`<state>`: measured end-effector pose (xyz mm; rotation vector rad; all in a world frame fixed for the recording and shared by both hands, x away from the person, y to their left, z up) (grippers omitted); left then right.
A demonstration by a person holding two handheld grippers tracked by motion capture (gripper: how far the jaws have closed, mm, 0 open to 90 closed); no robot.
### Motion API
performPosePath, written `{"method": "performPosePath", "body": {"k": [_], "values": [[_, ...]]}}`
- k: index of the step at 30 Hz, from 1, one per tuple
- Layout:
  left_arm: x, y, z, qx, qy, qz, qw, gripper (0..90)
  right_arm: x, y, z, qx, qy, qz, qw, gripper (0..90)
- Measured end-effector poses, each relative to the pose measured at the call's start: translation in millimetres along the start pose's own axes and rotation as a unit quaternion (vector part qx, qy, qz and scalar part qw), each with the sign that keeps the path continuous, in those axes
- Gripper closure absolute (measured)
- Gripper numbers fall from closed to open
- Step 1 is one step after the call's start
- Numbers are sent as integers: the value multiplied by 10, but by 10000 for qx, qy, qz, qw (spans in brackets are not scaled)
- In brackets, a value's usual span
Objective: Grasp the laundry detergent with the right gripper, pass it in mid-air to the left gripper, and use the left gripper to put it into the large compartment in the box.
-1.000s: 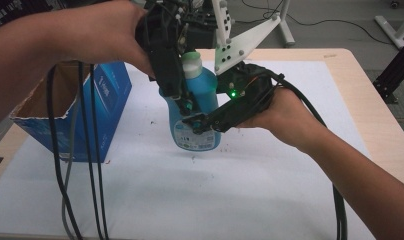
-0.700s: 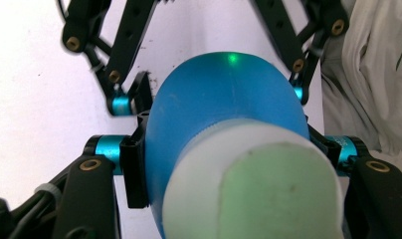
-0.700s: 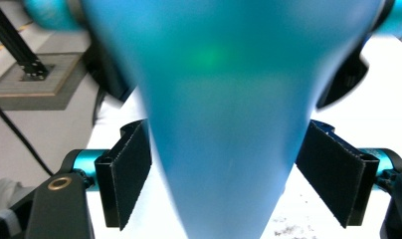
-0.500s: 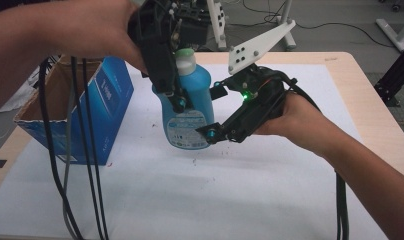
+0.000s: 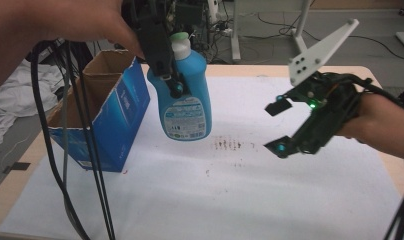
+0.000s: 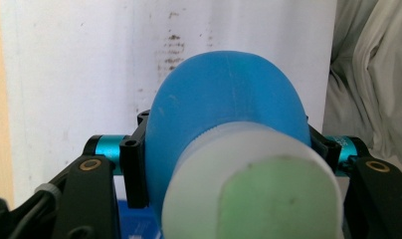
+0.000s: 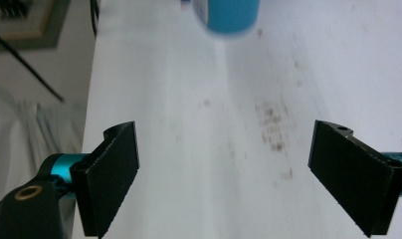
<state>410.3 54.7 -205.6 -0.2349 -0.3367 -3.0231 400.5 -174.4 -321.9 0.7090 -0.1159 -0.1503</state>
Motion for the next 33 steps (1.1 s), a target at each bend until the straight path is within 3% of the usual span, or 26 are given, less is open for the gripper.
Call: {"method": "performPosePath", "body": {"k": [4, 9, 12, 15, 21, 28, 33], "values": [[-4, -68, 135, 22, 88, 214, 9997, 377, 26, -68, 158, -483, -66, 178, 9987, 120], [-12, -181, 360, 80, 199, 502, 9985, 377, 98, -169, 324, -855, -202, 150, 9960, 121], [-13, -254, 491, 141, 282, 673, 9972, 377, 108, -226, 392, -1069, -22, 54, 9942, 121], [-21, -345, 607, 151, 311, 833, 9959, 377, 126, -264, 429, -1080, -148, 1, 9940, 121], [-7, -553, 804, 191, 347, 1114, 9930, 377, 180, -338, 459, -1346, -385, -297, 9897, 121], [5, -827, 985, 301, 462, 1412, 9884, 377, 194, -331, 490, -1305, -390, -142, 9906, 121], [13, -1032, 1058, 345, 531, 1635, 9845, 377, 208, -325, 493, -1359, -395, -183, 9898, 121]]}}
Point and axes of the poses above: each handheld gripper's, and its own axes: z roughly backward along the jaws, y roughly out of its top, x roughly to its right, the point moved 3 cm from there along -z, roughly forward along the jaws, and after that the axes turned 9 degrees about -y, right-handed, at the moved point
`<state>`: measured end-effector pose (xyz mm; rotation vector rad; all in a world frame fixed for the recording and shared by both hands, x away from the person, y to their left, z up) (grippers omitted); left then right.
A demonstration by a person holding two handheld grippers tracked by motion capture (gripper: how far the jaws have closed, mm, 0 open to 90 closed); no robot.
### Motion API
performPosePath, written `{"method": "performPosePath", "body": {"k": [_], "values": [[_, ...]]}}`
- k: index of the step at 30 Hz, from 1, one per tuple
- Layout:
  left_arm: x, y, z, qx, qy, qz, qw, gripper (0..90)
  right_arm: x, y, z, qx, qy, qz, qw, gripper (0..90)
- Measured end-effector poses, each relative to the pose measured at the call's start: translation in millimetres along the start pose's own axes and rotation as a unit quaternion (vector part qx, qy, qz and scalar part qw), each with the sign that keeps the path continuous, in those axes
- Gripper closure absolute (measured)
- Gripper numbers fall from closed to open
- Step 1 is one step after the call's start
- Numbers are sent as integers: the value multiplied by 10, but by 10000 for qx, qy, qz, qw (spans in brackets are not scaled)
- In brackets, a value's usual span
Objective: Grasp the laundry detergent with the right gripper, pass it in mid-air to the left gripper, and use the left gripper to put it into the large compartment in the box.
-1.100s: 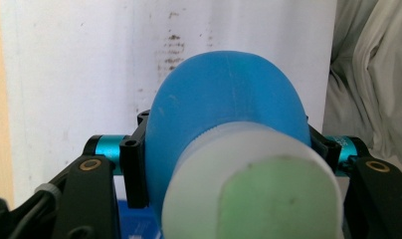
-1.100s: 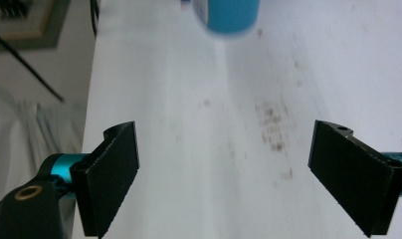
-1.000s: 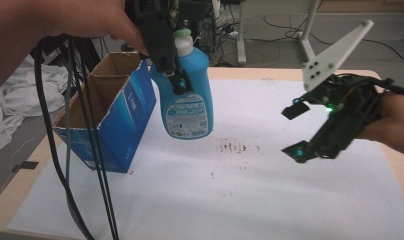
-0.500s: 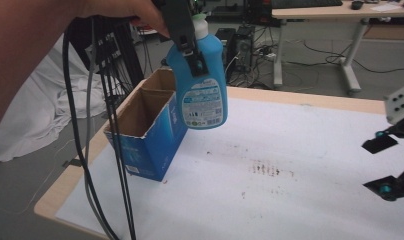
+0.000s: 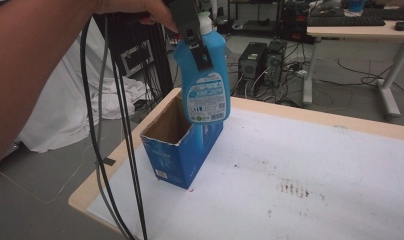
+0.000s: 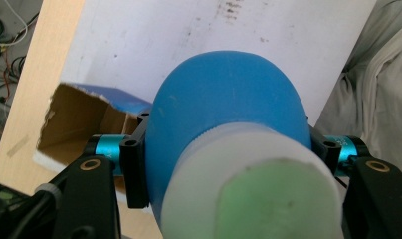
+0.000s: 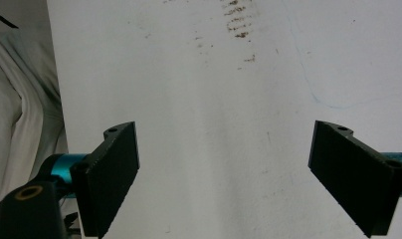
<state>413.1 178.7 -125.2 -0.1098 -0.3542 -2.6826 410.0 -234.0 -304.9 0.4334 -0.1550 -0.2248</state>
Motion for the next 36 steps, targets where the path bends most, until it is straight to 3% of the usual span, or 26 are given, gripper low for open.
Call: {"method": "performPosePath", "body": {"k": [10, 18, 28, 36], "values": [[-96, -318, 115, -16, 132, 282, 9995, 378, 50, 4, 69, -31, 16, 17, 10000, 121], [-190, -530, 74, -15, 236, 378, 9990, 378, 73, -13, 73, -26, 62, -32, 10000, 121], [-322, -684, -110, -30, 266, 357, 9990, 378, 89, -19, 75, -31, 20, -79, 10000, 121], [-443, -798, -390, -71, 229, 365, 9990, 378, 108, -29, 58, -73, 16, -120, 9999, 121]]}}
Point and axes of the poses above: each handheld gripper's, and its own axes: z roughly backward along the jaws, y roughly out of its top, x roughly to its right, the point moved 3 cm from there along -z, roughly forward along the jaws, and after that the axes turned 9 degrees about -y, right-handed, at the moved point
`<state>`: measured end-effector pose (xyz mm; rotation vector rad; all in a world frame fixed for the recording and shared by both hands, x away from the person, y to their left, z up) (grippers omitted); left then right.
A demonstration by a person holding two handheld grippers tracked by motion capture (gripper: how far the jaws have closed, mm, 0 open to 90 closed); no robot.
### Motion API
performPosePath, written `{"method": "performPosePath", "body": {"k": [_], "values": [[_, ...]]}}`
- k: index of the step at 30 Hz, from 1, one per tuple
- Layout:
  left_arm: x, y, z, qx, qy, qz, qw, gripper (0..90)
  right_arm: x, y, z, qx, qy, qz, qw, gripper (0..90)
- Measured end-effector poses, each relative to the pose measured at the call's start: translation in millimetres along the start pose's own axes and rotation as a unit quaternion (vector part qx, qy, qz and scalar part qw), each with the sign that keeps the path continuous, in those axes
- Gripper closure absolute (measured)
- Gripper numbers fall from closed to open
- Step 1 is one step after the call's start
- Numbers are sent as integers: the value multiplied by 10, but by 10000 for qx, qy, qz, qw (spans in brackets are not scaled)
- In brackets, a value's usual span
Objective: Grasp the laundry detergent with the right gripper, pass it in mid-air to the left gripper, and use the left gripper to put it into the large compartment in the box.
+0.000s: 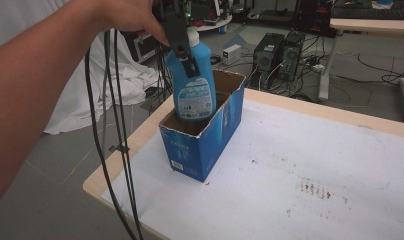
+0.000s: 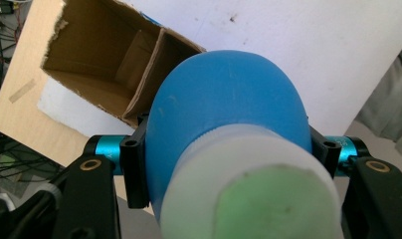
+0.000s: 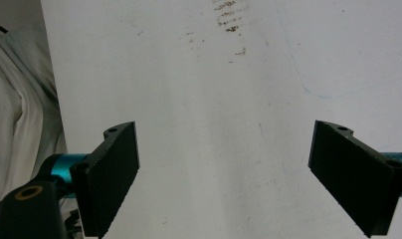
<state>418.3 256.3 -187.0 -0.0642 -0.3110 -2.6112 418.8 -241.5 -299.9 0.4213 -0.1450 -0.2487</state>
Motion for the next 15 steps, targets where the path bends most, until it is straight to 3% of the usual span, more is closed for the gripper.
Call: {"method": "performPosePath", "body": {"k": [15], "values": [[-104, -103, -545, -148, -142, -101, 9997, 378, 16, -45, -77, -80, 45, -84, 9999, 121]]}}
Point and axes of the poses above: each handheld gripper's, and its own axes: z roughly backward along the jaws, y roughly out of its top, x roughly to its right, the point moved 3 cm from there along -z, roughly forward along the jaws, and after that the axes turned 9 degrees about -y, right-handed, at the moved point
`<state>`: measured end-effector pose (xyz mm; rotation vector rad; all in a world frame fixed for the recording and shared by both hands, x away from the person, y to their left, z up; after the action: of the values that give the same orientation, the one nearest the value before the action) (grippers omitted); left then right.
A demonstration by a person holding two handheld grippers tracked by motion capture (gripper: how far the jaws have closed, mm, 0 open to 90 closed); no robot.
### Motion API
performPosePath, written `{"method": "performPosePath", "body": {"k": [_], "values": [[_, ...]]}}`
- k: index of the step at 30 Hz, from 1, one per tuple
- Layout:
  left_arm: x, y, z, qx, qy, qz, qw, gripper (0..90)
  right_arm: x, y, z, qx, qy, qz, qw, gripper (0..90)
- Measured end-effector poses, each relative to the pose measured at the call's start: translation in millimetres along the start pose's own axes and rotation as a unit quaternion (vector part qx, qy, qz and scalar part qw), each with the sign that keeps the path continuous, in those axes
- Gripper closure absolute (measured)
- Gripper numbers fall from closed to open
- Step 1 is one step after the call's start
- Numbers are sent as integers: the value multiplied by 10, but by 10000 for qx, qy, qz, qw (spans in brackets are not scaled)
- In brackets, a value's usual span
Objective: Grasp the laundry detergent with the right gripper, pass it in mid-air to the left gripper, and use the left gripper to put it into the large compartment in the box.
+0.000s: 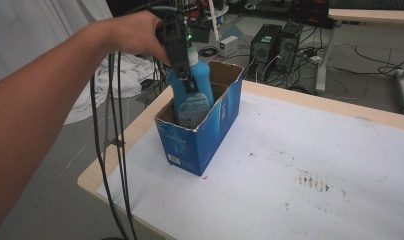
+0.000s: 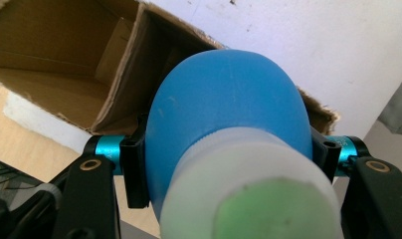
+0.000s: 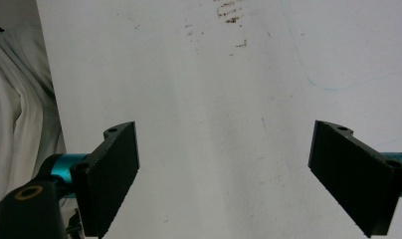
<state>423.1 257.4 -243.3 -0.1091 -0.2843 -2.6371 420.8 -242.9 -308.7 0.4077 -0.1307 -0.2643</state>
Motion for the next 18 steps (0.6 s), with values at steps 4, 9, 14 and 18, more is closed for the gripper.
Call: {"method": "performPosePath", "body": {"k": [4, 9, 14, 18], "values": [[-13, -21, -133, -47, -85, -9, 10000, 378, 4, -2, -11, -15, 12, -1, 10000, 122], [-33, -38, -297, -128, -117, -10, 9998, 378, 2, 4, -20, -12, 7, 12, 10000, 122], [-46, -47, -412, -198, -150, -10, 9997, 378, -11, -18, -34, -20, 2, -20, 10000, 121], [-56, -59, -479, -220, -163, 4, 9996, 377, -12, -36, -38, -31, -6, -43, 10000, 121]]}}
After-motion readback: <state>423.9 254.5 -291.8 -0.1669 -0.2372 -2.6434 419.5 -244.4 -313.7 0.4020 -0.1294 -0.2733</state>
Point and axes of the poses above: each handheld gripper's, and its own axes: z roughly backward along the jaws, y roughly out of its top, x roughly to its right, the point moved 3 cm from there along -z, roughly forward along the jaws, and after that the axes turned 9 degrees about -y, right-handed, at the moved point
